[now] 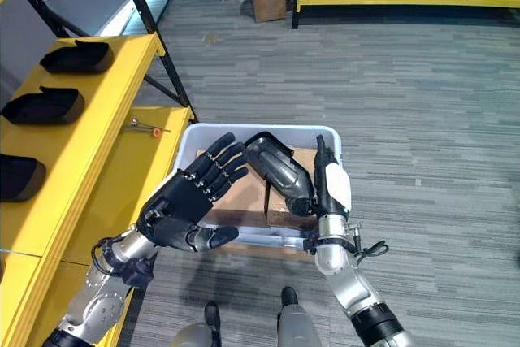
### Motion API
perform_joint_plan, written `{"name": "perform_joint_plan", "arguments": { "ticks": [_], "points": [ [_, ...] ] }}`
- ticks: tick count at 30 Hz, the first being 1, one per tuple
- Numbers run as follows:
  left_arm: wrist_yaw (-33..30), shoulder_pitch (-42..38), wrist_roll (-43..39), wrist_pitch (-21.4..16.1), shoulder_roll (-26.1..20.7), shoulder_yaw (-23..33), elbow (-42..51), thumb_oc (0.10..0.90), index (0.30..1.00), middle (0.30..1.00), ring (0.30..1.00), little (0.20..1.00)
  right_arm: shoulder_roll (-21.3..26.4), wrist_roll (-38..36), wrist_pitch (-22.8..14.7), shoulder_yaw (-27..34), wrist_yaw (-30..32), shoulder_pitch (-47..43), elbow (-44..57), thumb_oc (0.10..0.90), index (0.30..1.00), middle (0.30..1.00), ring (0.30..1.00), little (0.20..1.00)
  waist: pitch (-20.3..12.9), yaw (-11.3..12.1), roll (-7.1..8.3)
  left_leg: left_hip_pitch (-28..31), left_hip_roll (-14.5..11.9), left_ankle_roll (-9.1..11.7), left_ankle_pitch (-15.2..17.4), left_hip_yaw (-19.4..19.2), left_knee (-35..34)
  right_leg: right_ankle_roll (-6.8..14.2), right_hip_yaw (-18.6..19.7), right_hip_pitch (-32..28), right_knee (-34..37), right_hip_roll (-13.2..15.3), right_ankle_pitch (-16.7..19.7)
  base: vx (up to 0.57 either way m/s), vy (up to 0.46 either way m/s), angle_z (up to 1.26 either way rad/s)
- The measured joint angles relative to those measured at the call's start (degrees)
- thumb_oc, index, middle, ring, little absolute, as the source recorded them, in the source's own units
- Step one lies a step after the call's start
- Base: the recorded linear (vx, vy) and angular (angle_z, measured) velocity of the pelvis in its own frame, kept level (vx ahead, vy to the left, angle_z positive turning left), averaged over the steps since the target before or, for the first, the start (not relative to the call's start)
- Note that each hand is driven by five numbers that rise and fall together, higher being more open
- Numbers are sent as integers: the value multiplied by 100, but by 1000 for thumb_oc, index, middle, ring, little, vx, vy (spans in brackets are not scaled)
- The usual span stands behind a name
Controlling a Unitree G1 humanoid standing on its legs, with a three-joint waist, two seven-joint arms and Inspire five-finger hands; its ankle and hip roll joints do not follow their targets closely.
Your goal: Move parts from the plastic box to the shelf.
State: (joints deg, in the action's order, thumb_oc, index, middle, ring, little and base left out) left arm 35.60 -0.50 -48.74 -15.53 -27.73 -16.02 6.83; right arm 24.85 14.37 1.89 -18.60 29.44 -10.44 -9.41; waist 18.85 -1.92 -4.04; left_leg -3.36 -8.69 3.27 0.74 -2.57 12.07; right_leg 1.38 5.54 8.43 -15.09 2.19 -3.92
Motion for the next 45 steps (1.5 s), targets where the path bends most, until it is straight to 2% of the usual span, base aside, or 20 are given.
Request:
{"name": "perform_joint_plan", "arguments": {
  "ticks": [1,2,3,4,6,7,9,10,11,14,17,18,21,23,26,29,31,35,42,45],
  "points": [
    [22,95,-23,11,11,-10,-56,900,1000,1000,1000,1000,-30,-1,70,-43,-37,31,4,900,1000,1000,1000,1000,-21,162,157,-77,341,-31,289,840,-353,-91,364,-98,244,139,115,70,135,-33],
    [46,167,-19,42,-9,-16,-59,900,1000,1000,1000,1000,-23,7,67,-87,-37,55,26,900,1000,1000,1000,1000,-28,216,263,-192,583,25,232,1108,-967,-128,589,-282,658,243,317,48,134,-50],
    [75,167,-19,49,-14,-12,-58,900,1000,1000,1000,1000,3,6,84,-101,-45,53,23,900,1000,1000,1000,1000,-33,234,226,-343,594,35,91,1161,-1238,-95,613,-388,878,277,438,29,197,-57],
    [114,168,-23,41,-6,-20,-74,900,1000,1000,1000,1000,9,6,89,-122,-89,43,13,900,1000,1000,1000,1000,-55,271,83,-584,581,5,28,1298,-1246,-5,646,-393,917,196,393,8,224,-76],
    [139,204,-7,41,-12,-73,-119,900,1000,1000,1000,1000,77,15,72,-201,-147,123,55,900,1000,1000,1000,1000,-147,259,-127,-657,556,-245,325,1060,-836,89,652,-364,955,117,332,19,185,-92],
    [165,187,-5,41,-15,-70,-159,900,1000,1000,1000,1000,77,18,55,-212,-156,158,59,900,1000,1000,1000,1000,-152,254,-140,-718,531,-196,221,1010,-776,154,647,-410,945,107,340,43,160,-71],
    [159,137,-13,40,-23,-63,-178,900,1000,1000,1000,1000,95,13,61,-215,-177,194,43,900,1000,1000,1000,1000,-148,198,-169,-747,469,-182,113,763,-918,243,258,-23,-232,-47,-10,49,142,-47],
    [151,87,-16,26,-134,-186,-149,900,1000,1000,1000,1000,135,14,65,-225,-199,240,45,900,1000,1000,1000,1000,-169,219,-2,-558,676,-49,-71,620,-1256,98,-79,-430,216,51,-296,56,108,-34],
    [132,94,-8,42,-85,-239,-169,900,1000,1000,1000,1000,177,15,95,-226,-232,201,39,900,1000,1000,1000,1000,-143,199,-153,-497,668,-72,-323,650,-1320,209,-116,-617,571,95,-95,78,125,-32],
    [133,72,-7,55,-49,-320,-153,900,1000,1000,1000,1000,182,16,163,-319,-299,186,39,900,1000,1000,1000,1000,-136,120,-171,-219,759,-167,-652,596,-1498,291,-119,-987,929,177,-40,61,49,-7],
    [126,139,-10,68,-72,-295,-109,900,1000,1000,1000,1000,165,17,229,-316,-415,87,39,900,1000,1000,1000,1000,-155,139,-111,-131,802,-224,-848,442,-1562,325,-119,-1092,1152,291,-40,69,22,-10],
    [109,155,-10,90,-74,-267,-105,900,1000,1000,1000,1000,132,19,299,-319,-514,43,39,900,1000,1000,1000,1000,-158,232,-87,-67,791,-279,-985,361,-1665,397,-132,-1104,1212,342,-1,108,6,-17],
    [71,181,-10,183,-79,-216,-105,900,1000,1000,1000,1000,79,20,444,-362,-682,-133,-34,900,1000,1000,1000,1000,-156,257,-21,17,792,-324,-1062,268,-1664,425,-204,-1249,1328,383,24,48,-23,-8],
    [9,180,-10,190,-82,-213,-96,900,1000,1000,1000,1000,56,20,457,-375,-735,-340,-212,900,1000,1000,1000,1000,-158,279,11,68,771,-327,-1059,262,-1663,425,-415,-1323,1388,390,37,-41,-34,-4],
    [-26,140,-13,189,-111,-224,-97,900,1000,1000,1000,1000,45,143,481,-425,-823,-1007,-819,900,1000,1000,1000,1000,-153,441,19,14,654,-321,-1063,130,-1661,388,-660,-1178,1362,330,102,-74,-17,-19],
    [-23,83,-40,186,-194,-230,-97,900,1000,1000,1000,1000,143,256,515,-427,-832,-1546,-1135,900,1000,1000,1000,1000,-130,538,-18,-146,564,-249,-1112,144,-1660,366,-740,-1004,1320,250,114,-78,-47,-1],
    [-21,-103,-50,185,-310,-235,-132,900,1000,1000,1000,1000,282,427,643,-420,-842,-2259,-1607,900,1000,1000,1000,1000,59,665,-166,-313,475,-151,-1175,251,-1660,318,-798,-804,1222,156,130,-61,-48,7],
    [34,-214,-56,189,-312,-246,-132,900,1000,1000,1000,1000,538,834,712,-433,-849,-2783,-1928,900,1000,1000,1000,1000,408,852,-430,-566,440,-90,-1228,305,-1661,271,-838,-398,841,123,45,-19,-11,4],
    [98,-825,-259,195,-533,-427,-179,900,1000,1000,1000,1000,766,1515,587,-669,-821,-3270,-3294,900,1000,1000,1000,1000,1118,1017,-451,-1100,541,-126,-1331,288,-1474,236,-1120,553,-253,309,-327,-6,0,-2],
    [96,-840,-275,241,-524,-439,-250,900,1000,1000,1000,1000,766,1740,596,-892,-815,-3266,-3304,900,1000,1000,1000,1000,1124,1009,-441,-1294,570,-128,-1333,288,-1391,230,-1121,811,-463,324,-383,0,0,0]
  ]
}}
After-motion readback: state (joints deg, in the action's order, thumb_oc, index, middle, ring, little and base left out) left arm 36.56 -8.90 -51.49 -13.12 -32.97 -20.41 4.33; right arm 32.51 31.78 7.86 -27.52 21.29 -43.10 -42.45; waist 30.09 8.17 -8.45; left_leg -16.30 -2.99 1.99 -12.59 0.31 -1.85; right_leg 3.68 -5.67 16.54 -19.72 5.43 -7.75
